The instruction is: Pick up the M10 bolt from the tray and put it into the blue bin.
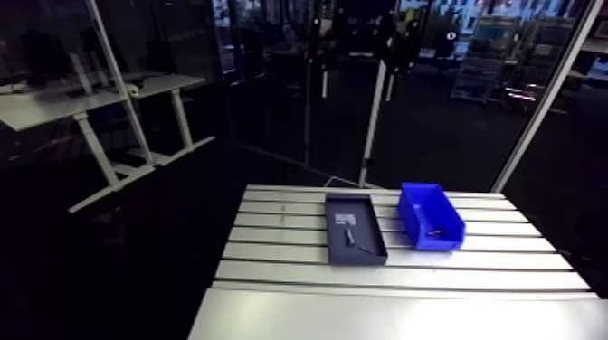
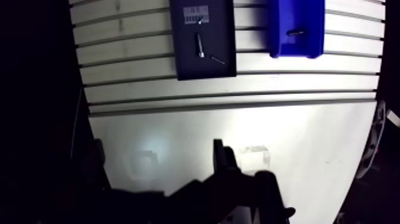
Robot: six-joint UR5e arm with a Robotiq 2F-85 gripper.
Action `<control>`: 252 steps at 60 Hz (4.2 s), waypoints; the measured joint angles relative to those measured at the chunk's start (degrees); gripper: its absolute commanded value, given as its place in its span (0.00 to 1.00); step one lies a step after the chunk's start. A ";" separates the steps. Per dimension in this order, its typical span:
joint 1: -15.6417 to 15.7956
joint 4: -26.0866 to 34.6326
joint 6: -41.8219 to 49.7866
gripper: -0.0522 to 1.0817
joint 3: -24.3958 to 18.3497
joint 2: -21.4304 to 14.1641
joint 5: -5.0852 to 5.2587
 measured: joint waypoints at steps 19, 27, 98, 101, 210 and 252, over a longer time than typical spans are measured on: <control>-0.06 -5.21 -1.27 0.05 3.67 0.40 -0.17; -0.11 -7.69 -2.53 0.05 5.59 0.60 -0.18; -0.82 -23.79 -11.08 0.07 15.73 8.45 -0.27; -0.83 -23.95 -11.12 0.11 15.99 8.73 -0.27; -3.83 -37.90 -12.80 0.57 23.63 16.83 -1.30; -3.76 -38.46 -12.08 0.57 24.71 17.36 -1.16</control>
